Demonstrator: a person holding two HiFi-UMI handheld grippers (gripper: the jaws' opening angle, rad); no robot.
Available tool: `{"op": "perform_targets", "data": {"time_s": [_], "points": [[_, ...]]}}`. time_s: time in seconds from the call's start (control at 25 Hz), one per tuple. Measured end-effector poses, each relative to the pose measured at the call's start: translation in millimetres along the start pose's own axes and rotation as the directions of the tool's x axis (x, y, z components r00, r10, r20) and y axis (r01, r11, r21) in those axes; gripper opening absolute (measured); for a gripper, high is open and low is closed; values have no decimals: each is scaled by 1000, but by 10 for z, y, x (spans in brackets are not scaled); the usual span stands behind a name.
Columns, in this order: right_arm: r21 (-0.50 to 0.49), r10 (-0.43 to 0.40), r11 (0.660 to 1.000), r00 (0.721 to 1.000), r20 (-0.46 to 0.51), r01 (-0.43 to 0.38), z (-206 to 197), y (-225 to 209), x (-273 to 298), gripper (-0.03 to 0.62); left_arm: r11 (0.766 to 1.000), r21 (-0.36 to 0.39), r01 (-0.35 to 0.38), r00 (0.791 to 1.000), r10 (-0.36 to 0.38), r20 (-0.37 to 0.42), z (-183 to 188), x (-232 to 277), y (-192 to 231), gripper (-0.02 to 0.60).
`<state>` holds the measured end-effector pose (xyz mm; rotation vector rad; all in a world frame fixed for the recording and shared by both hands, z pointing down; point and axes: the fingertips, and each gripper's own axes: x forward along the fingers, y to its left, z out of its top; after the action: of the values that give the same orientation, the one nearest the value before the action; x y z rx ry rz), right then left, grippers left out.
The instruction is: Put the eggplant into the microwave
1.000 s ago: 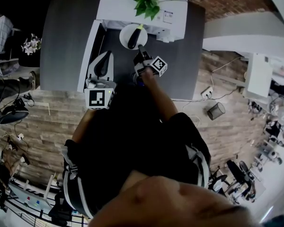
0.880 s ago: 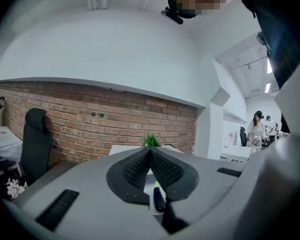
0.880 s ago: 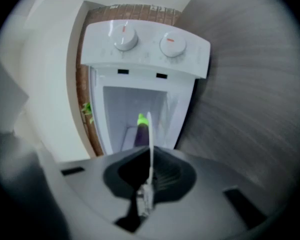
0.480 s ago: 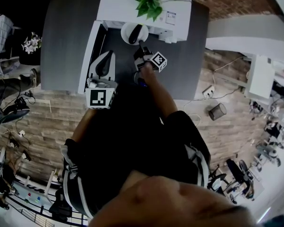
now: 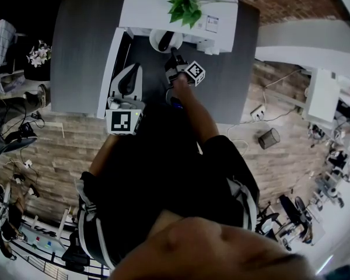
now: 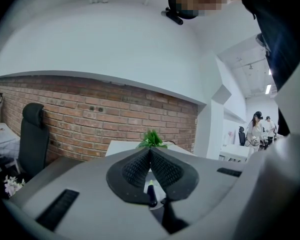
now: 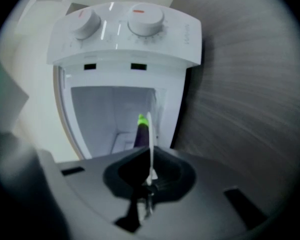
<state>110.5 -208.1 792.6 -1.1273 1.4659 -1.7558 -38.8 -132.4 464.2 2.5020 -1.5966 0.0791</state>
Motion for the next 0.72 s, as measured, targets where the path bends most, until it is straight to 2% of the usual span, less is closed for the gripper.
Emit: {"op": "perform_targets", "data": {"time_s": [0.72], "points": [[11,-16,1000,1000,7,16,119,20,257,40,1000,-12,-9,1000,9,-27,-67,110,110,37]]}}
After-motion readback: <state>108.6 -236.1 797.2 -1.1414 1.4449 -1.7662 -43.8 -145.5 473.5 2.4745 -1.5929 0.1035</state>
